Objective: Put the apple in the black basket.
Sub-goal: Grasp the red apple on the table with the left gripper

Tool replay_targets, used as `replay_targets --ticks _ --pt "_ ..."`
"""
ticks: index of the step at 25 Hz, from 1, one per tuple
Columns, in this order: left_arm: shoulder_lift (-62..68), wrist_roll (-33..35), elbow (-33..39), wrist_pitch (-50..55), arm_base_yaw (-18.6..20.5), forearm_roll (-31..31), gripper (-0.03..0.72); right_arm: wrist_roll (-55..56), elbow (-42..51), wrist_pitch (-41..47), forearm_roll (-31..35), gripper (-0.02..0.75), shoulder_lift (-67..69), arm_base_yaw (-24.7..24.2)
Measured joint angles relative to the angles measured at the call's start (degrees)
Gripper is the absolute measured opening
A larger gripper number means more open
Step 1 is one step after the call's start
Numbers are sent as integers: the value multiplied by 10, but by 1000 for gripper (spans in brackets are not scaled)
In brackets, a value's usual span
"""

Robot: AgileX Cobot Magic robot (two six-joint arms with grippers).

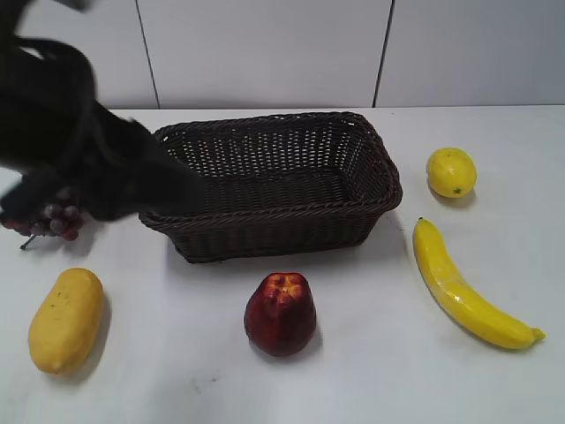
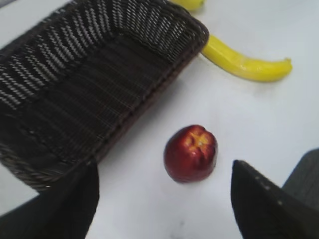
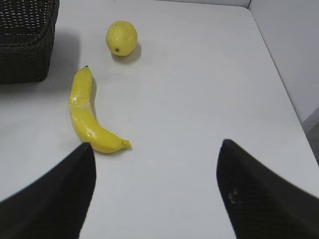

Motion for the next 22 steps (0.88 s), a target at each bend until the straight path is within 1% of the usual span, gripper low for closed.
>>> replay_targets --ticks 1,4,7,9,11,14,22 --pt "23 -9 0 -4 -22 14 618 0 0 0 0 571 0 0" --pt "88 -21 -2 -9 -65 33 618 0 0 0 0 571 0 0" --pt "142 -22 -13 -17 -95 57 618 0 0 0 0 571 0 0" --pt "172 -23 -23 -23 -111 85 618 0 0 0 0 571 0 0" --pt "196 -23 -34 -27 -119 99 642 0 0 0 0 571 0 0" --pt "228 -23 -51 -39 -120 106 683 0 0 0 0 571 0 0" --pt "304 -23 -85 -72 -120 117 692 0 0 0 0 571 0 0"
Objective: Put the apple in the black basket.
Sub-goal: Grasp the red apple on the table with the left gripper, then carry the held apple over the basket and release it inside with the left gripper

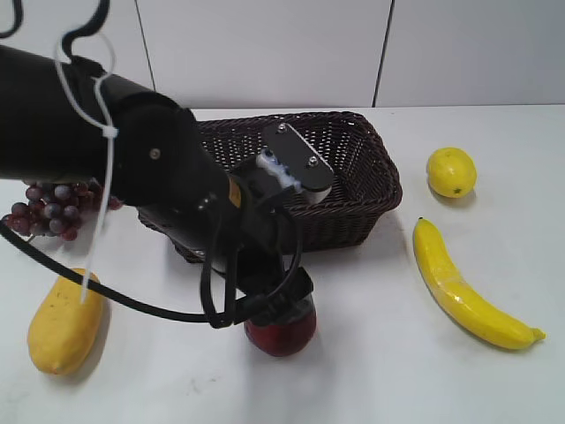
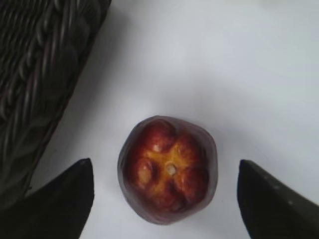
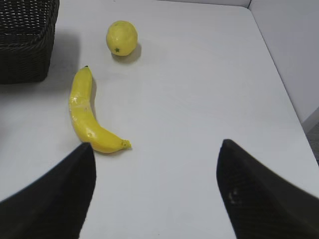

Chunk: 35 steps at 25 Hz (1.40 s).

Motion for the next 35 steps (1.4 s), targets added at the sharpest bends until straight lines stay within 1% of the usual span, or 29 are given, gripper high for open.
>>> replay_targets --ticks 6,10,12,15,19,23,27,31,33,35 --pt "43 0 -1 -17 0 22 692 0 0 0 0 571 0 0" --pt "57 0 -1 -24 0 24 689 0 0 0 0 571 0 0" --pt "61 0 -1 -26 0 24 664 0 0 0 0 571 0 0" --pt "61 0 -1 -27 0 25 601 0 0 0 0 571 0 0" --pt "57 0 -2 -12 0 26 585 0 0 0 0 571 0 0" --pt "18 0 -2 17 0 17 582 0 0 0 0 571 0 0" --pt "-66 0 -4 28 0 2 581 0 0 0 0 571 0 0" --pt "-135 0 -45 30 4 13 580 0 0 0 0 571 0 0" --pt "-141 0 -85 30 18 18 580 0 0 0 0 571 0 0" --pt "-134 0 -124 31 47 19 580 0 0 0 0 571 0 0"
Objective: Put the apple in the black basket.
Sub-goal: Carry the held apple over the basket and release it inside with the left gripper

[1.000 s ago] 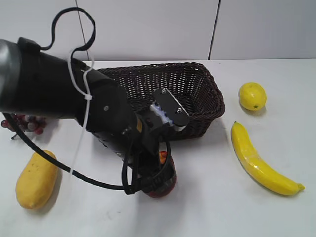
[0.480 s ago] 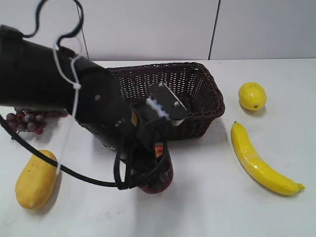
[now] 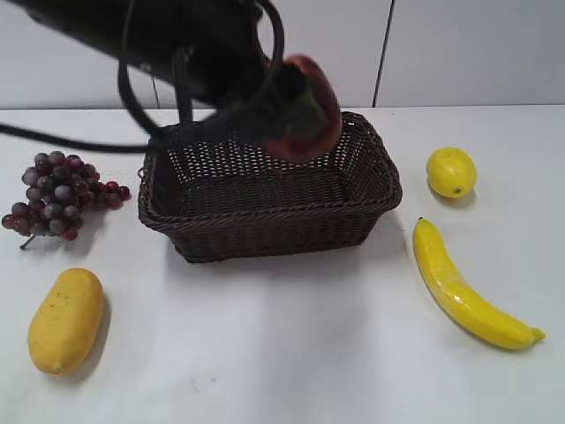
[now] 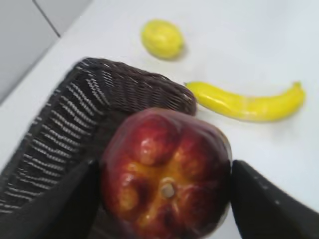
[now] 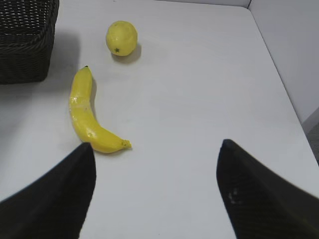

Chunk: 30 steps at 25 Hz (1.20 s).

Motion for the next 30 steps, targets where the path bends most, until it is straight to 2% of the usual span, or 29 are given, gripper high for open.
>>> replay_targets --ticks 6,9,16,23,30 --pt "102 0 -95 1 92 -17 580 0 0 0 0 571 0 0" --pt "166 0 -112 2 116 -17 580 0 0 0 0 571 0 0" --pt "276 0 -114 -12 116 -16 580 0 0 0 0 571 0 0" --pt "325 0 -115 -35 116 -14 580 0 0 0 0 571 0 0" --pt "329 0 -116 -51 116 -14 683 0 0 0 0 571 0 0"
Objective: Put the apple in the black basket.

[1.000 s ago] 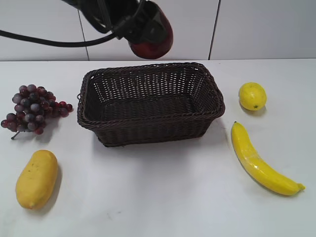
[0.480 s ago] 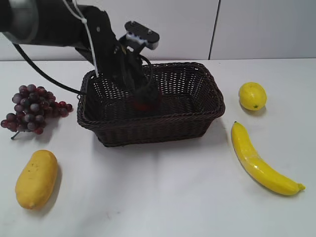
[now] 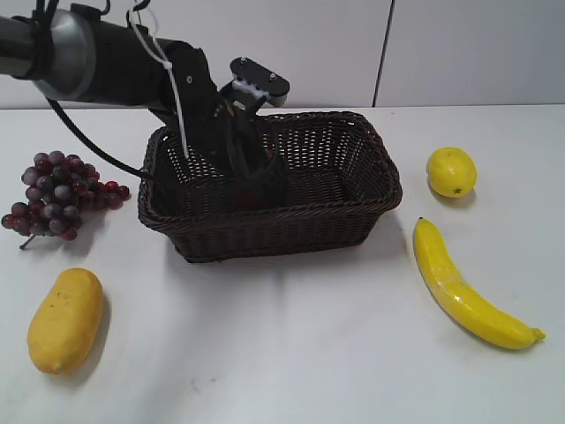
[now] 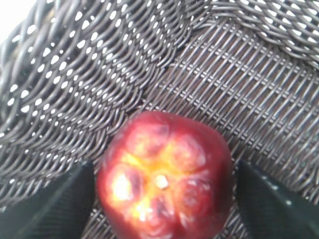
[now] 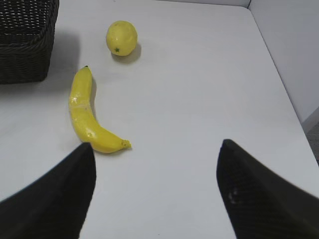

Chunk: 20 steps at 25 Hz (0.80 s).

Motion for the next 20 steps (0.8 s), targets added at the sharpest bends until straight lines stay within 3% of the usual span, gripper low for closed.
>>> replay_targets --ticks 10,15,20 --pt "-95 0 0 28 0 0 692 0 0 0 0 571 0 0" --pt "-183 -7 0 116 1 6 687 0 0 0 0 571 0 0" --pt "-266 -53 0 224 28 44 681 0 0 0 0 571 0 0"
